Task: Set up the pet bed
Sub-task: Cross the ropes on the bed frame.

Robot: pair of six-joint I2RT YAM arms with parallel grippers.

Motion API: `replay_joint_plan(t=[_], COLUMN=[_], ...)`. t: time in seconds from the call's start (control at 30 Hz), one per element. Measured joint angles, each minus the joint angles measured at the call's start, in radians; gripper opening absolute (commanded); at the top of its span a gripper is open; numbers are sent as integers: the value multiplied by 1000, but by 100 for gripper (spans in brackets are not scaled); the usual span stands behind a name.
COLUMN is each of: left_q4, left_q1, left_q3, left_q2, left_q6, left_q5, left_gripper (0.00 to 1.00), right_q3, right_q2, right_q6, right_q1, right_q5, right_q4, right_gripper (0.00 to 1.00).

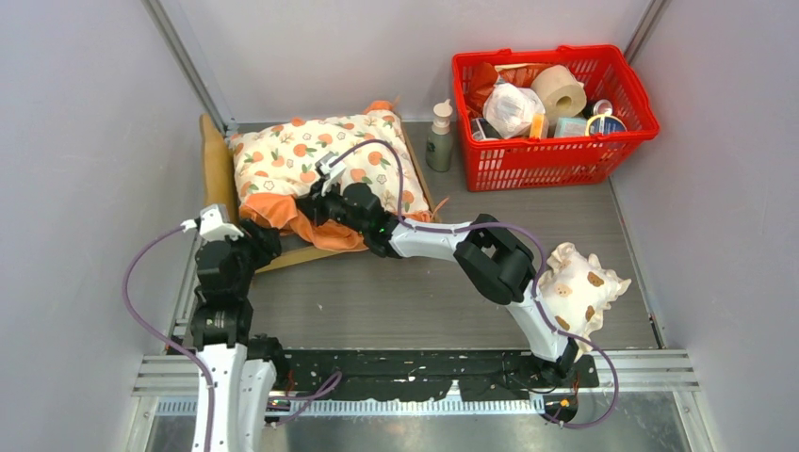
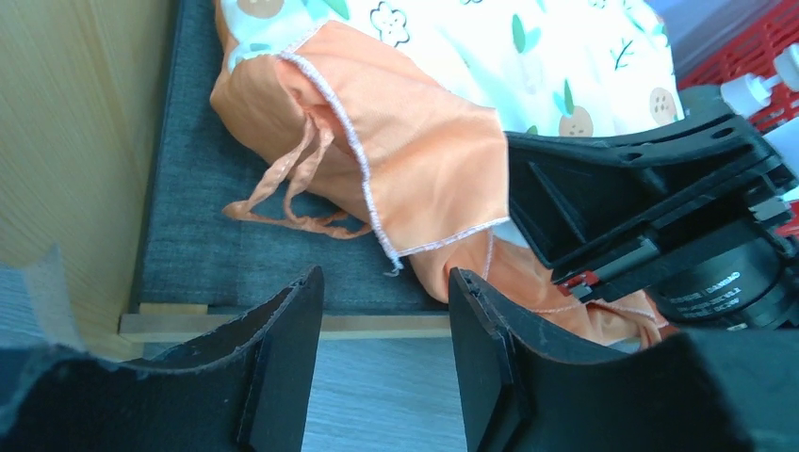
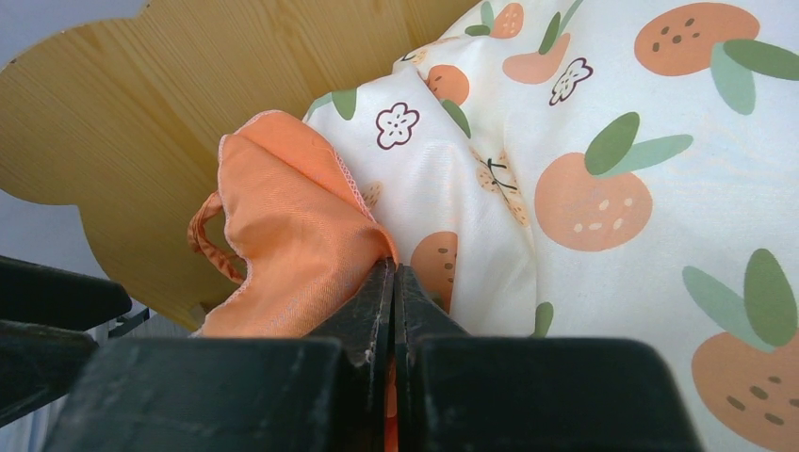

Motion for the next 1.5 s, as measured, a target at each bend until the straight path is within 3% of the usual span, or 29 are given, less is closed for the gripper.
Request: replay_joint_plan(t=[0.17, 0.43, 0.8, 0.97, 1.17, 1.3, 1.5], left_q4=[23, 118, 257, 273, 302, 336, 381], left_q1=[-163, -186, -186, -186, -186, -186, -186], left_q3=[-8, -86, -143, -143, -143, -143, -145], left_q2=[1, 118, 82, 106, 156, 183, 195], left_q6=[-39, -72, -78, -96, -108, -122, -128], left_q5=[-217, -393, -383, -352, -352, -352, -351], left_gripper=[56, 63, 53, 61, 62, 49, 18], right_q3=[0, -14, -32, -32, -35, -50, -64], right_q2=[0, -16, -33, -34, -34, -39, -48], right_q6=[0, 1, 1, 1, 1, 1, 1], right_q1=[-2, -5, -11, -11, -11, -12, -14], right_q5=[0, 0, 0, 0, 0, 0, 0], right_q4=[1, 2, 17, 19, 24, 27, 37], right_gripper=[5, 5, 5, 5, 5, 5, 5])
